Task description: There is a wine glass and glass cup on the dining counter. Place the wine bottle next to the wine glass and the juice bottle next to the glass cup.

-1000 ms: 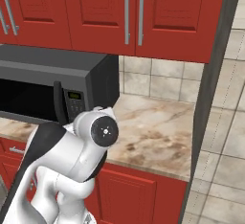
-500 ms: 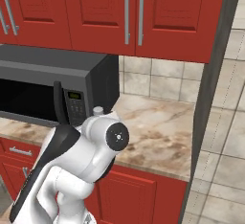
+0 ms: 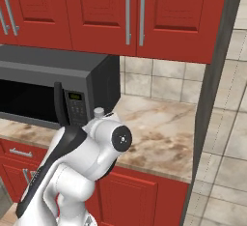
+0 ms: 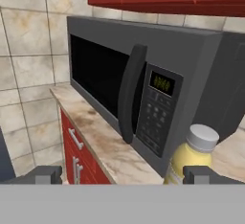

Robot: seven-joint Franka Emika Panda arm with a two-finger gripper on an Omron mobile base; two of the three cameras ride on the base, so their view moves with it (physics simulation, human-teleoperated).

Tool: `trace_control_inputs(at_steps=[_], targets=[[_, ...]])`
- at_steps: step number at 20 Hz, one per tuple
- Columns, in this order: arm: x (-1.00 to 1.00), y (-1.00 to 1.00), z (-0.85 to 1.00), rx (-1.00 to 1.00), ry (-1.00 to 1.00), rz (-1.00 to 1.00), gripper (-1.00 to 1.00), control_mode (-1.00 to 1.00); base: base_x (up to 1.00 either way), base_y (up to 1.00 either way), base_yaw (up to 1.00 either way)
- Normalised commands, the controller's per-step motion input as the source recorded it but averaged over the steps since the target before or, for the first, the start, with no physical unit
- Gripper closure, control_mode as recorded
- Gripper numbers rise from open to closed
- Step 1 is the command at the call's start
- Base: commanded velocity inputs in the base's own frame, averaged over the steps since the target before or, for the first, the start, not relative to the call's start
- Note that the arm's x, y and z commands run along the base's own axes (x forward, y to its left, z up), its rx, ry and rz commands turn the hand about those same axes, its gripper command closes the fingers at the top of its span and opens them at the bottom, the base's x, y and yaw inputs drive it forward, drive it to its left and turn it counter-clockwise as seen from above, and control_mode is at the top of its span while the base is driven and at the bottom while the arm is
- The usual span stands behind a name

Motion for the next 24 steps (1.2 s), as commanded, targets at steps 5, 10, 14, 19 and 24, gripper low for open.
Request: trace_control_inputs(at_steps=[5,10,14,19,24], targets=[[0.21,0.18,-0.2,0.0,-0.02,-0.01,-1.0,-1.0,0.0,0.0,0.0],[0.18,0.12,-0.15,0.0,-0.03,0.0,-1.0,-1.0,0.0,0.0,0.0],[0.2,0.07,-0.18,0.0,0.0,0.0,-1.0,-1.0,0.0,0.0,0.0],[0.23,0.0,-0.14,0.01,0.0,0.0,-1.0,-1.0,0.0,0.0,0.0],[0.05,0.0,-0.12,0.03,0.0,0.0,-1.0,-1.0,0.0,0.0,0.0]])
